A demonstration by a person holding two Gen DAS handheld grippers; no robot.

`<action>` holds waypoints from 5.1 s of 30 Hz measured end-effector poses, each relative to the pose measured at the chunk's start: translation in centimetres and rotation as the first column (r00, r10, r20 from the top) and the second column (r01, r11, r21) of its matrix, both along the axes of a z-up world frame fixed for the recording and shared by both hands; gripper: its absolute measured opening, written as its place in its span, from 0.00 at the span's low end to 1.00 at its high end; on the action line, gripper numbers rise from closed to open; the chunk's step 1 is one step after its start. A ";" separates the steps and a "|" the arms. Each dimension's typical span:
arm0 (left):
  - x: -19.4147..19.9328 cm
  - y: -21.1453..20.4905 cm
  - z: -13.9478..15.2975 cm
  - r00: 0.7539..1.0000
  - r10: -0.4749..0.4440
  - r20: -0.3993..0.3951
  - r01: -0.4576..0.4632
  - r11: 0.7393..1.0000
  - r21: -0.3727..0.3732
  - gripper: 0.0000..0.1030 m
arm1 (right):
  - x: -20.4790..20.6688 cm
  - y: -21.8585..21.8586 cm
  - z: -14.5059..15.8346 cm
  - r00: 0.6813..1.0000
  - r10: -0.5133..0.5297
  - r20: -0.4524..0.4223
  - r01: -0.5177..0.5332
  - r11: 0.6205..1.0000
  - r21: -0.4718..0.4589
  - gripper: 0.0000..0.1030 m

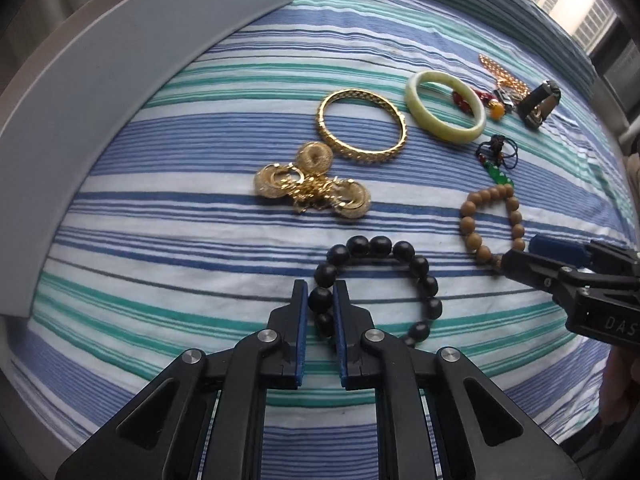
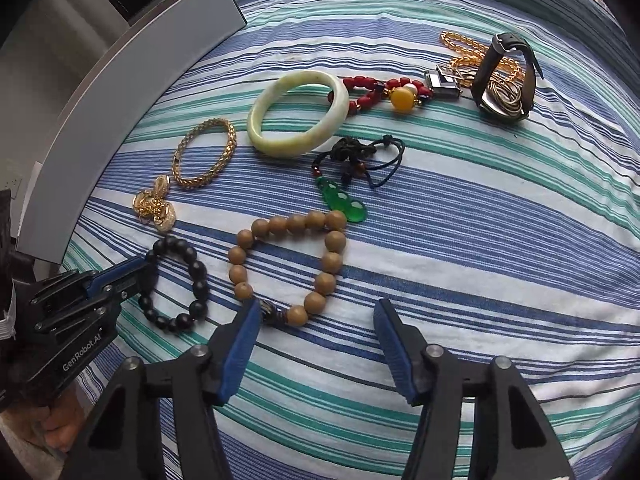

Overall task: Organize jewelry
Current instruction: 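Grasp the black bead bracelet with the left tool while the right tool grasps the wooden bead bracelet, then carry both bracelets into the white box and open both tools, then withdraw both open tools from the box back over the bed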

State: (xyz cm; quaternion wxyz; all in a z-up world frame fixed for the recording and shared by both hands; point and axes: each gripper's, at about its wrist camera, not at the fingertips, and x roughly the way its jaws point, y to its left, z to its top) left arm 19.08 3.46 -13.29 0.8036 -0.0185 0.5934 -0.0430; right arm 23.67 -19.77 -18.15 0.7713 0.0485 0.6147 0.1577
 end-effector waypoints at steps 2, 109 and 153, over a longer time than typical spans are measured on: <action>-0.5 0.9 0.1 1.000 0.016 -0.004 -0.016 1.000 -0.002 0.10 | -0.2 0.9 0.5 1.000 0.017 0.004 -0.018 1.000 0.005 0.58; 6.3 25.7 4.1 0.785 0.598 0.163 -0.615 0.721 0.320 0.73 | 2.8 4.8 13.4 0.967 0.083 0.242 -0.050 0.989 -0.142 0.52; -9.0 8.4 14.0 0.817 0.565 0.115 -0.565 0.824 -0.035 0.93 | -1.9 5.3 14.8 0.858 0.441 0.263 -0.390 0.893 -0.225 0.55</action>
